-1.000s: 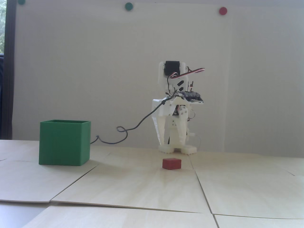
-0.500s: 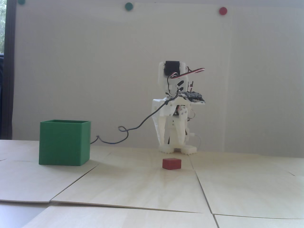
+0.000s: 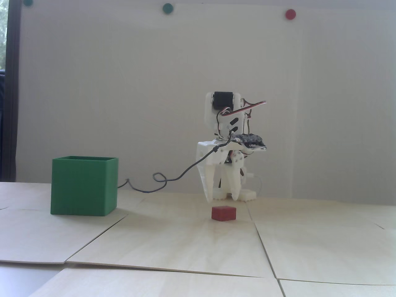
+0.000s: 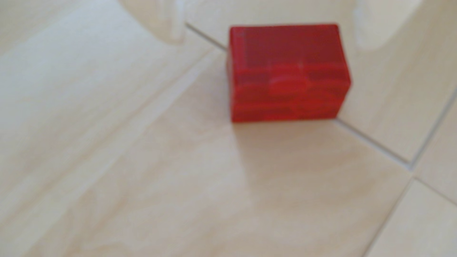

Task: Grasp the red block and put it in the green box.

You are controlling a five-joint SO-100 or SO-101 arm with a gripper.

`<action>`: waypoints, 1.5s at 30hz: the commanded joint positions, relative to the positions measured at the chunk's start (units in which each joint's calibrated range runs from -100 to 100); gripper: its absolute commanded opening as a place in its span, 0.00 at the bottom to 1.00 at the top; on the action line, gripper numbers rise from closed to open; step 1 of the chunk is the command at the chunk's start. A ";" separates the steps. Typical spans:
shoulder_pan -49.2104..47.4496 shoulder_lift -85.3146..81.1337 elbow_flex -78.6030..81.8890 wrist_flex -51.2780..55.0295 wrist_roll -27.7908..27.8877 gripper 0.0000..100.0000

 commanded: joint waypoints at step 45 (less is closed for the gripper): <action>0.01 9.90 -10.79 -1.45 -4.26 0.02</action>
